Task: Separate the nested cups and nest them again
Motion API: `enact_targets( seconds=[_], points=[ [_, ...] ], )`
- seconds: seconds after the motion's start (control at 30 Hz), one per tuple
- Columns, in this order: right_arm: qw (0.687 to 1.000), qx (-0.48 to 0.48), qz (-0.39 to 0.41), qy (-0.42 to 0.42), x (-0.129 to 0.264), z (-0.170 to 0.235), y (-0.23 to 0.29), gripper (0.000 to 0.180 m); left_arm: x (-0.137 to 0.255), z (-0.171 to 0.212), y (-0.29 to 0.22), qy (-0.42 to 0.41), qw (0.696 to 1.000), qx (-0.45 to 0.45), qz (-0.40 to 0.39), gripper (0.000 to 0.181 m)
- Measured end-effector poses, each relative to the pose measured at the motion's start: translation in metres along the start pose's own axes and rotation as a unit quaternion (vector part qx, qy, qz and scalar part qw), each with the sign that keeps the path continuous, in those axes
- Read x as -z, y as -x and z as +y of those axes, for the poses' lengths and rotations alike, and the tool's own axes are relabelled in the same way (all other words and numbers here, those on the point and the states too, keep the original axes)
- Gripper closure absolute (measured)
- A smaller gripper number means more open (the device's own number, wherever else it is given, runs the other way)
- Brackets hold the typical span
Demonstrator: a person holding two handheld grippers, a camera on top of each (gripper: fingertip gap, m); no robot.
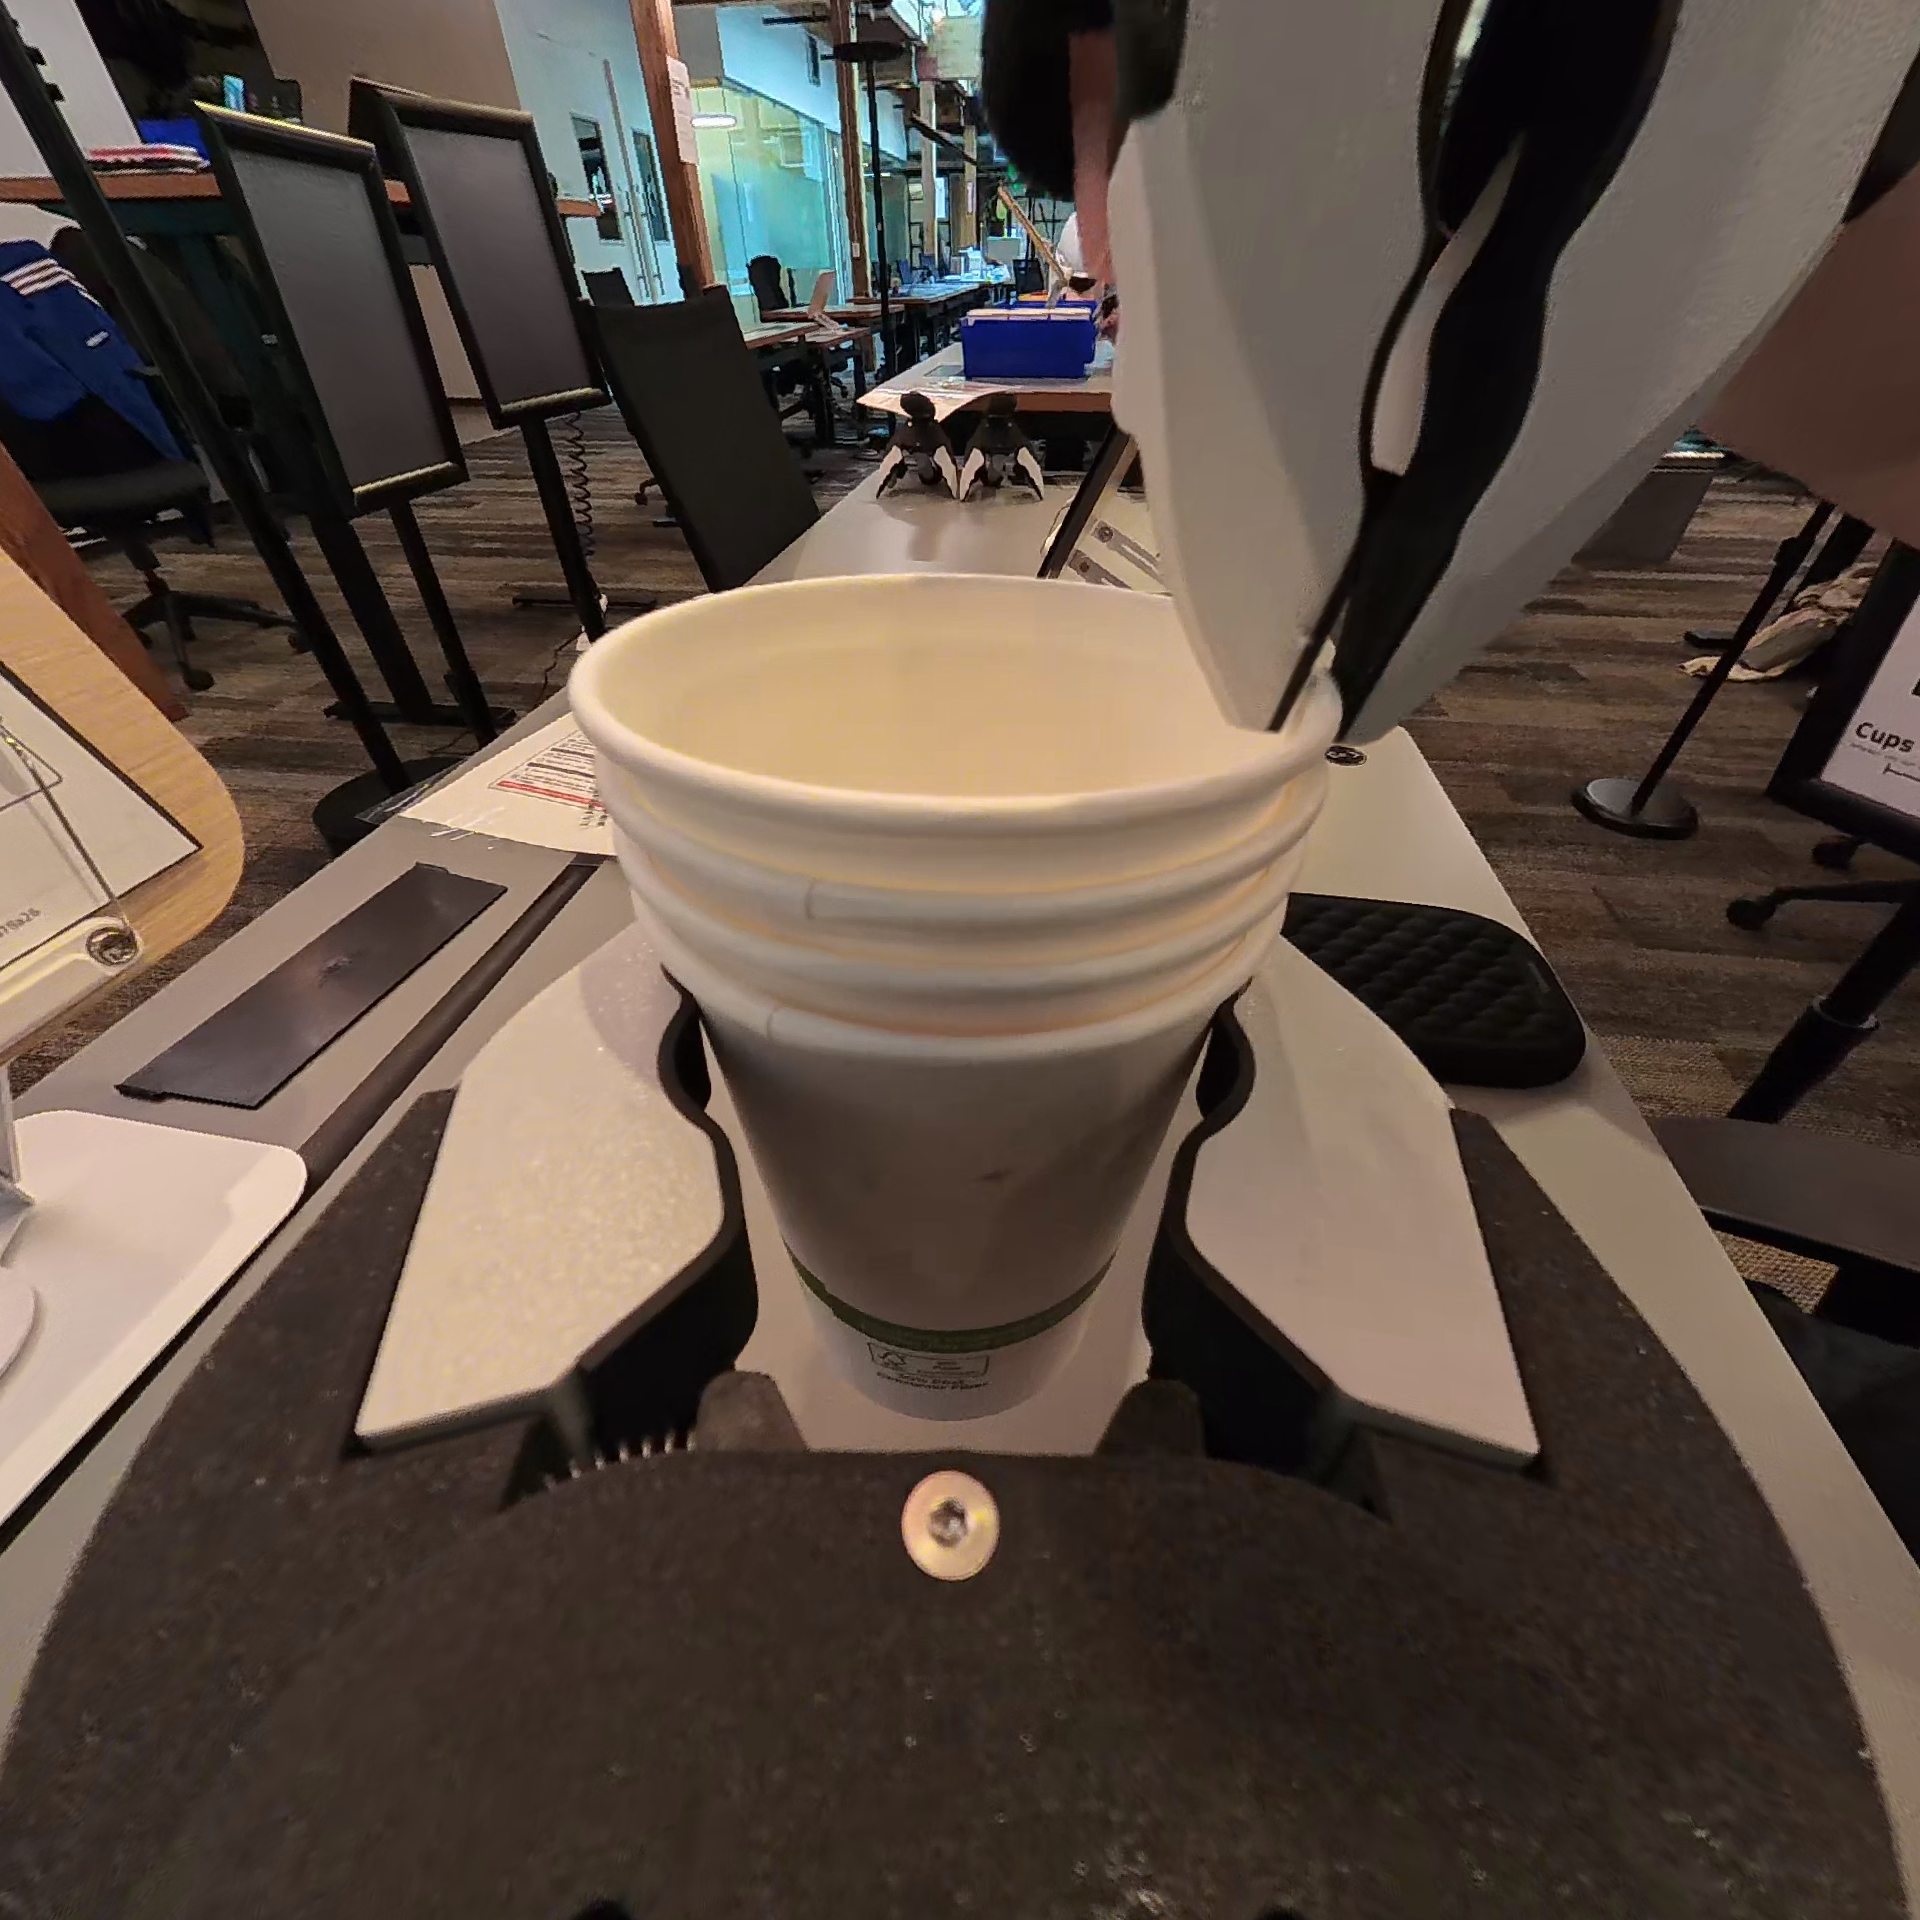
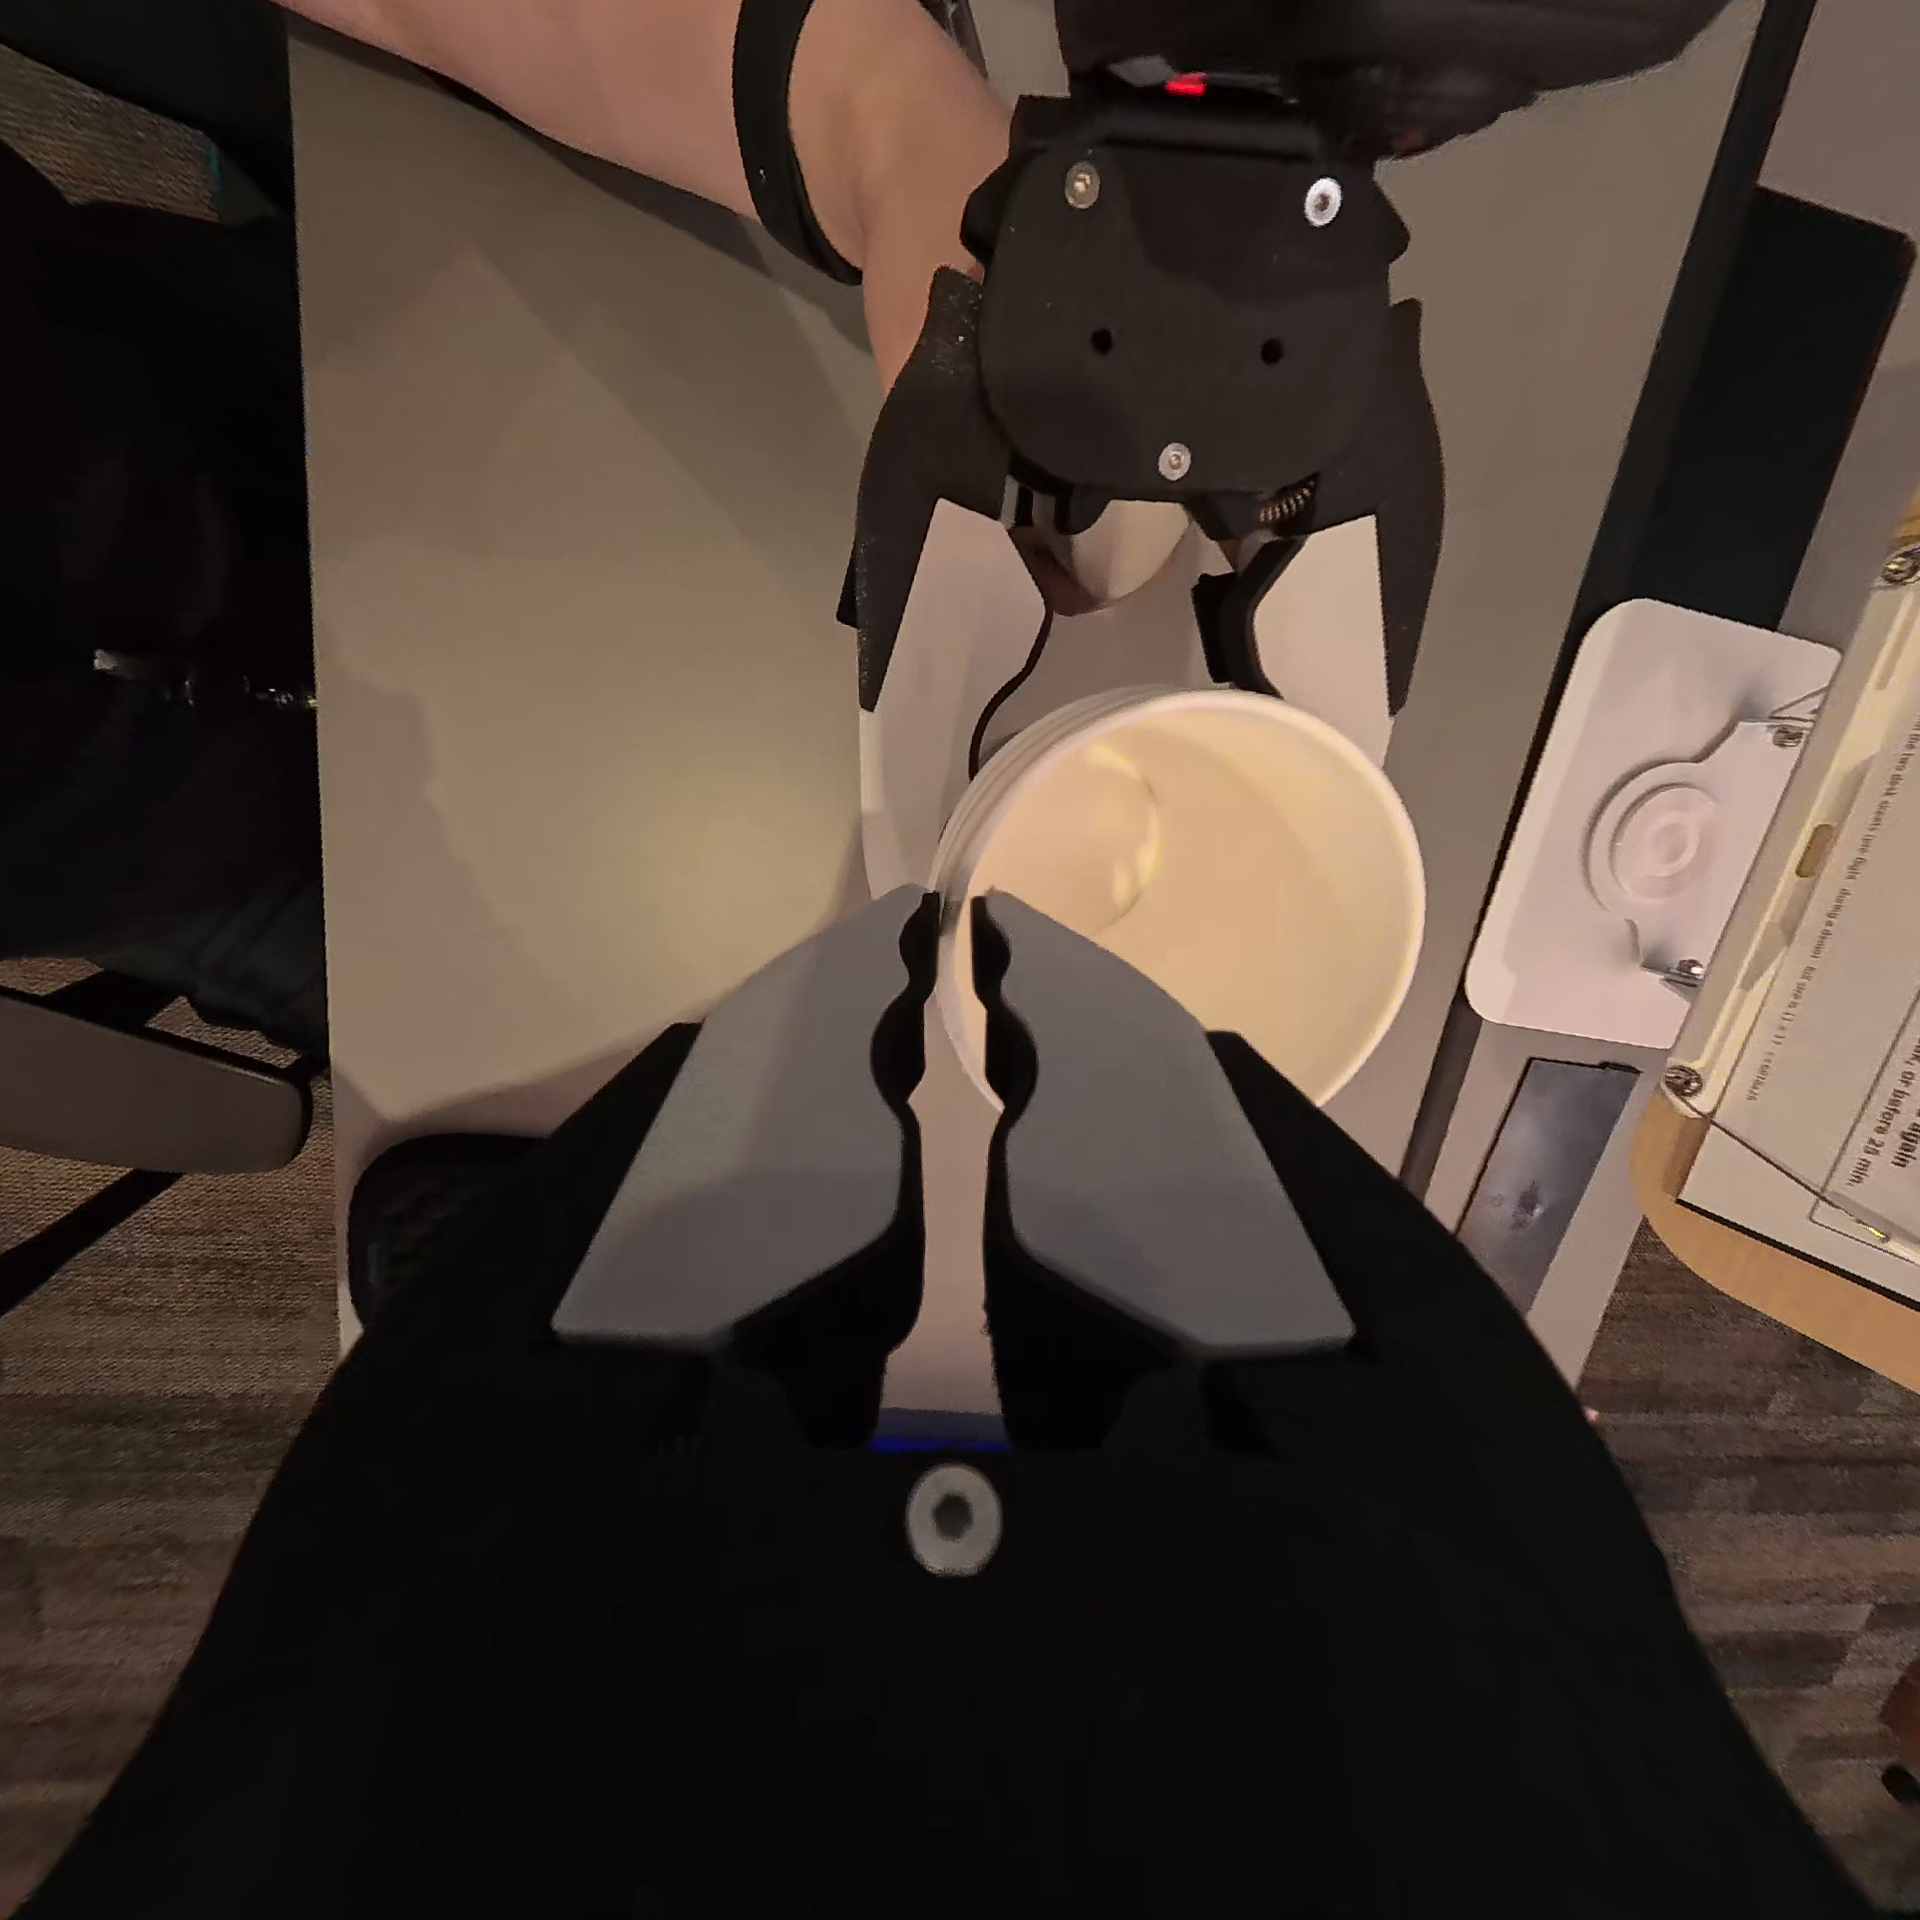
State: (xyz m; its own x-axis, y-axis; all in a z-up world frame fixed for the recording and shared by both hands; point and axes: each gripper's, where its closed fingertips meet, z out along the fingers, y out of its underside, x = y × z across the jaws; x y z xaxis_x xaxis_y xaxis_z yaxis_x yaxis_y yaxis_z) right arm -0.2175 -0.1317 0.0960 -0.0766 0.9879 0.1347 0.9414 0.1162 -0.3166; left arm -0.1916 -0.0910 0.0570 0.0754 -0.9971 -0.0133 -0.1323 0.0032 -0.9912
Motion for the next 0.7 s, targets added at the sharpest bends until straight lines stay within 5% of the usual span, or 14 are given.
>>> enact_targets(
  seconds=[0.7],
  points=[
    [1.0, -0.006, 0.013, 0.027, 0.026, -0.001, -0.011, 0.177, -0.002, 0.006, 0.004, 0.008, 1.0, 0.006, -0.003, 0.088]
  ],
)
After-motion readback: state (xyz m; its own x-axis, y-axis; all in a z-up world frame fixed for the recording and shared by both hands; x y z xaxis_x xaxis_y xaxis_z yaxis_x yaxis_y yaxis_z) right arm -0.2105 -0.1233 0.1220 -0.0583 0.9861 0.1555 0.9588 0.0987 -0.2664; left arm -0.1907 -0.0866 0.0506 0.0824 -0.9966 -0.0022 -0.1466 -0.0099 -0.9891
